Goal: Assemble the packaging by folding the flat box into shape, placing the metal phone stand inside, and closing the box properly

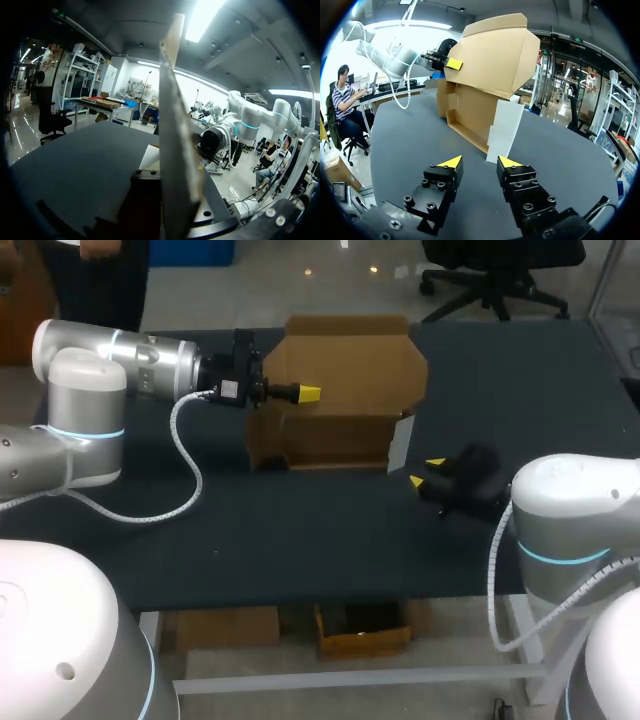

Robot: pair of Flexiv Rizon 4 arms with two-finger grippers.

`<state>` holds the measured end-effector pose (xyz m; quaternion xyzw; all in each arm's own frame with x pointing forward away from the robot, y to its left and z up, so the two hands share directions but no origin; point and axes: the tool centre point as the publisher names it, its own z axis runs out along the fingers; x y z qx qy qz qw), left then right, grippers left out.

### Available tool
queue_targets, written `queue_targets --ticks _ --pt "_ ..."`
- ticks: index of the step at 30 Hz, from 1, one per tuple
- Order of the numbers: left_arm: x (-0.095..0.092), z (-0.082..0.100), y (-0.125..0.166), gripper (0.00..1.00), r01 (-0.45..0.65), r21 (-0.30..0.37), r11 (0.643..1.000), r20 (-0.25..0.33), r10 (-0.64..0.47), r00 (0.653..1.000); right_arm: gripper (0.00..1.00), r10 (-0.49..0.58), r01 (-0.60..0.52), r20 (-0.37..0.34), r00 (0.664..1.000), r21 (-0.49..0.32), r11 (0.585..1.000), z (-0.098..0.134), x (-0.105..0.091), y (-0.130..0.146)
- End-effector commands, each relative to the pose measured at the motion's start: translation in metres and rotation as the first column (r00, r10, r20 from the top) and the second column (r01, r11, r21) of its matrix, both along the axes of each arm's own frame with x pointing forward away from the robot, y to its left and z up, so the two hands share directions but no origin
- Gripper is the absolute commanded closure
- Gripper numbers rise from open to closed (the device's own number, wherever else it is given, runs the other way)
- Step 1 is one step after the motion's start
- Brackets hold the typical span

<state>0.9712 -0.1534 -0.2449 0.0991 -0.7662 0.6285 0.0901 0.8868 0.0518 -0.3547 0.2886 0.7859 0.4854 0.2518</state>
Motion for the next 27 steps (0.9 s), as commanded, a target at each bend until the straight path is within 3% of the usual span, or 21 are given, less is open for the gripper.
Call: queue_targets --ticks 1,14,27 --pt "0.0 -0.004 -0.001 1.0 0.002 0.001 1.0 -0.001 -0.002 1.0 0.58 0.197 -0.194 -0.083 0.977 0.038 0.98 0.003 0.006 -0.005" --pt "0.0 -0.004 -0.001 1.0 0.002 0.001 1.0 -0.001 -0.002 1.0 0.57 0.277 -0.271 -0.102 0.955 0.068 0.96 -0.008 0.018 -0.022" --pt "0.0 -0.004 -0.001 1.0 0.002 0.001 1.0 -0.001 -0.002 1.0 0.59 0.361 -0.362 -0.111 0.926 0.011 0.932 -0.005 0.031 -0.018"
